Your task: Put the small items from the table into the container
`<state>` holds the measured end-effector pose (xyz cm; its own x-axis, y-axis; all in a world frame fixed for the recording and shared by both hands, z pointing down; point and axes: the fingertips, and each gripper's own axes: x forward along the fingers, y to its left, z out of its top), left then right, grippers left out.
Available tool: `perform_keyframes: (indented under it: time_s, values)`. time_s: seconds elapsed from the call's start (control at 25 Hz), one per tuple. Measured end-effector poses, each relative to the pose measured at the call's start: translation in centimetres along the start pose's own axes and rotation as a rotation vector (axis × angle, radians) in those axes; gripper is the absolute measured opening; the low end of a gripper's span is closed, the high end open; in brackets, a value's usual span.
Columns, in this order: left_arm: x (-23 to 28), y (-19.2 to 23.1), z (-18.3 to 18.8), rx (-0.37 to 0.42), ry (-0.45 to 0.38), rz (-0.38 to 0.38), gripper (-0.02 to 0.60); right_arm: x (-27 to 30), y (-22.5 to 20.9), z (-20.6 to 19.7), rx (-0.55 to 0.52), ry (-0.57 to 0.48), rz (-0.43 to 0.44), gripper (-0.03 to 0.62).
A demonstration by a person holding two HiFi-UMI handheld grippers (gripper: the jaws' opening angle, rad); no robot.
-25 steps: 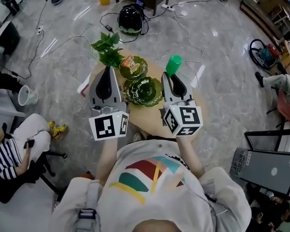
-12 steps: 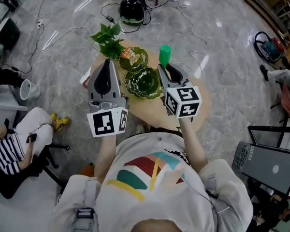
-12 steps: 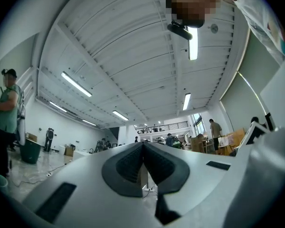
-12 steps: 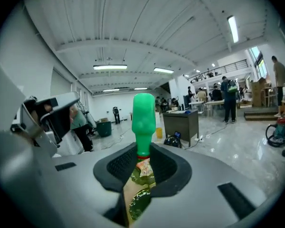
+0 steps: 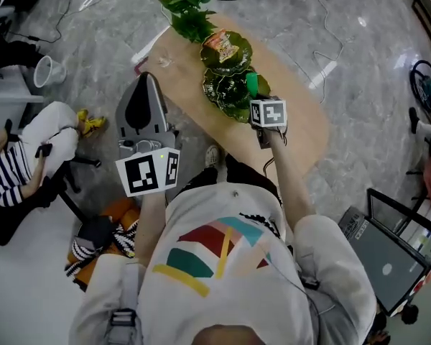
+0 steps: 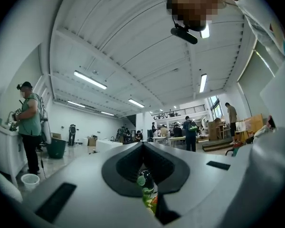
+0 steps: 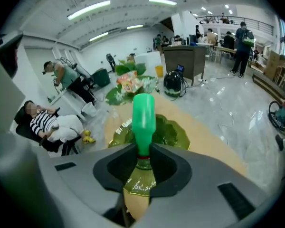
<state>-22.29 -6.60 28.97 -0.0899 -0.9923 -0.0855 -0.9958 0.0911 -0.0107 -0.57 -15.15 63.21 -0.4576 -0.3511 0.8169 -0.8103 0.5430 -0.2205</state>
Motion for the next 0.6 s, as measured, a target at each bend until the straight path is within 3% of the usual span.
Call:
perform_keyframes:
  time_s: [0.12, 0.24, 0.28, 0.4, 0.6]
  values:
    - [0.1, 0.1, -0.7, 0.008, 0.03, 0.005, 0.008, 1.6, 0.2, -2.3, -0.009, 0.089, 0.005, 0.087]
    - [0.3, -0.2, -0.9, 0.008, 0.036, 0.001, 0.008, 2.0, 0.2, -2.8, 0.004, 0.094, 0.0, 0.087]
    - [0.4, -0.3, -1.0, 0.006, 0.035, -0.003, 0.008, 2.1, 0.1, -2.6, 0.007, 0.074, -0.013, 0.088]
    - [0.4, -0.8, -1.1, -0.003, 0.028, -0.016, 0.008, 1.5, -0.3, -1.2, -0.009, -0.017, -0.058, 0.244]
    - [0.8, -1.9, -1.1, -0.018, 0.002, -0.046, 0.008, -3.8, -0.1, 4.6, -0.048, -0.258, -0.086, 0.244]
